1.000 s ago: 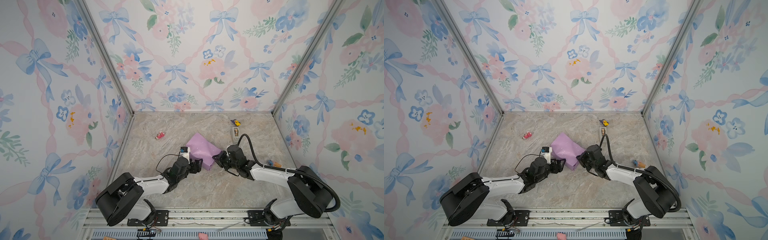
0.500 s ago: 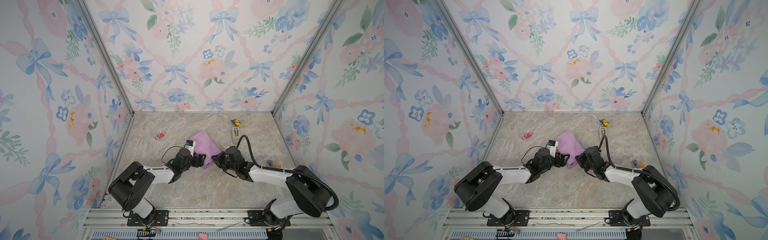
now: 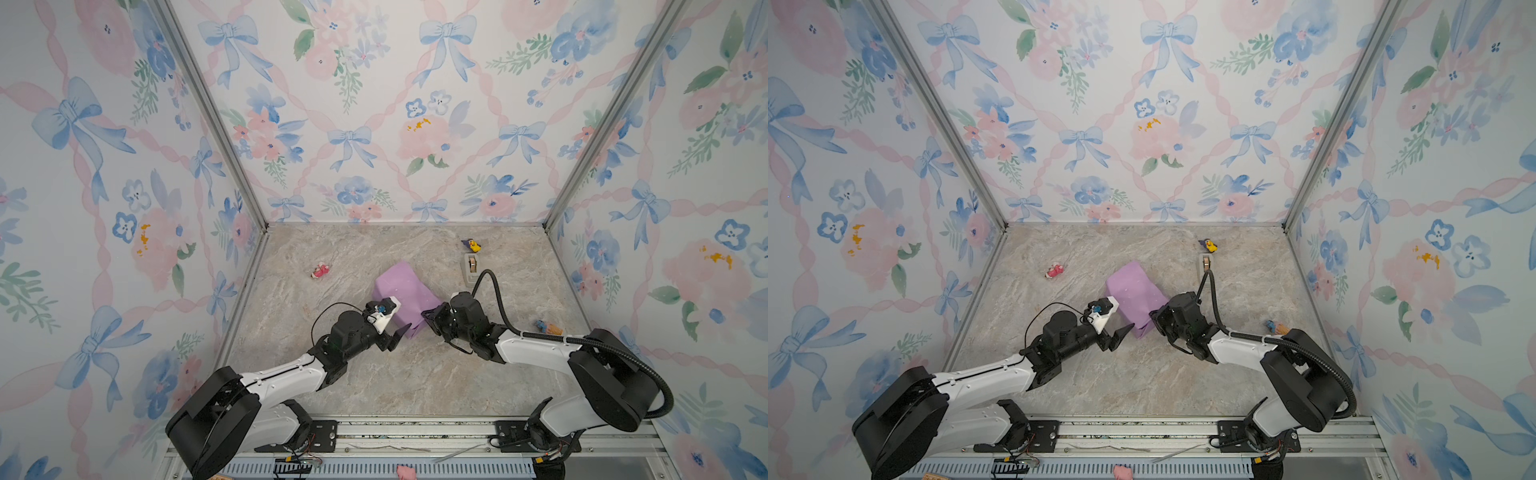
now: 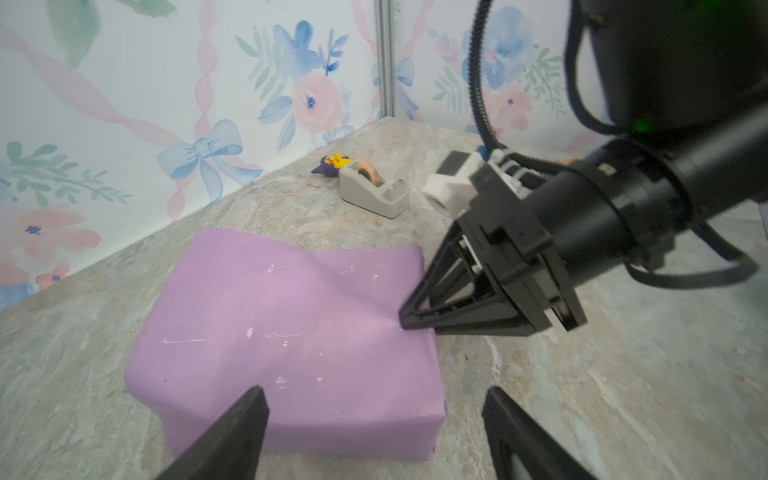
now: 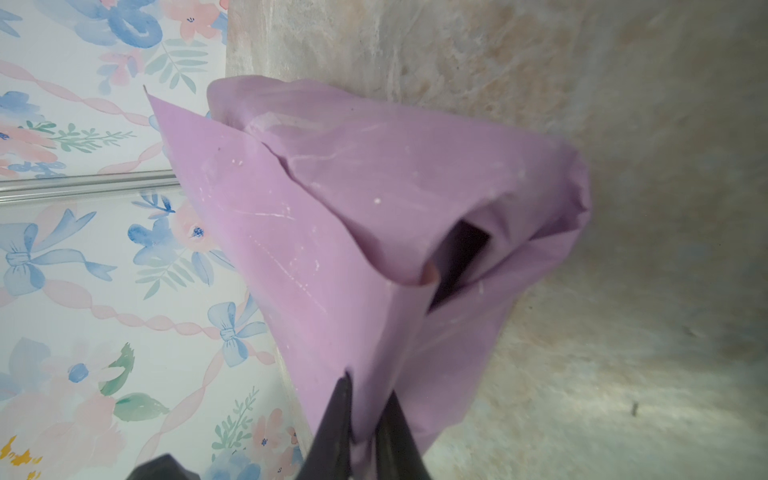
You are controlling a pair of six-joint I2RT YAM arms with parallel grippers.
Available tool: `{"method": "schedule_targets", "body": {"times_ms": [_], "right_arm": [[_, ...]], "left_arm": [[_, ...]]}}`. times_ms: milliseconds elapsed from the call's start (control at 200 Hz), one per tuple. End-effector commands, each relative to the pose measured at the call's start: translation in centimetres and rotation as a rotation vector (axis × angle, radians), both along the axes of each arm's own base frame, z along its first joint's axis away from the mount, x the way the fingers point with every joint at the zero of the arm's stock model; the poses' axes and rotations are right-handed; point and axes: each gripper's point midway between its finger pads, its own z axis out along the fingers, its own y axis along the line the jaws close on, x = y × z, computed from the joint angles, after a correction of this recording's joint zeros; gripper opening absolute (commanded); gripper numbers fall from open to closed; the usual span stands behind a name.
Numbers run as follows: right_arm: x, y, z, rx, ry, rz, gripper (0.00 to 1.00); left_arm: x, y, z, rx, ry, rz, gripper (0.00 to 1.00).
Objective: Wrap the gift box in paper
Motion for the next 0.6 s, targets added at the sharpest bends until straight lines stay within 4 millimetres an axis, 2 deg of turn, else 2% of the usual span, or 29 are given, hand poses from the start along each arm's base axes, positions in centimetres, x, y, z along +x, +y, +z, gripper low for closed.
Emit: {"method": "schedule_targets", "body": {"times_ms": [0, 200, 280, 595], "right_arm": [[-1.7, -0.5, -3.3, -0.077, 0.098, 0.023, 0.14], [-1.7, -0.5, -3.3, -0.078, 0.099, 0.021, 0.14], [-1.7, -0.5, -3.3, -0.077, 0.099, 0.022, 0.14], [-1.7, -0.6, -3.3, -0.072, 0.099, 0.021, 0.14]], "left_arm": [[-0.6, -0.7, -1.6, 0.229, -0.204, -0.096, 0.84], [1.5, -2.7, -2.6, 0.358, -0.272, -0.077, 0.85], [2.2, -3.1, -3.7, 0.402, -0.263, -0.044, 0.86], [3.0, -3.6, -6.3, 0.42, -0.222, 0.08, 0.88]]}}
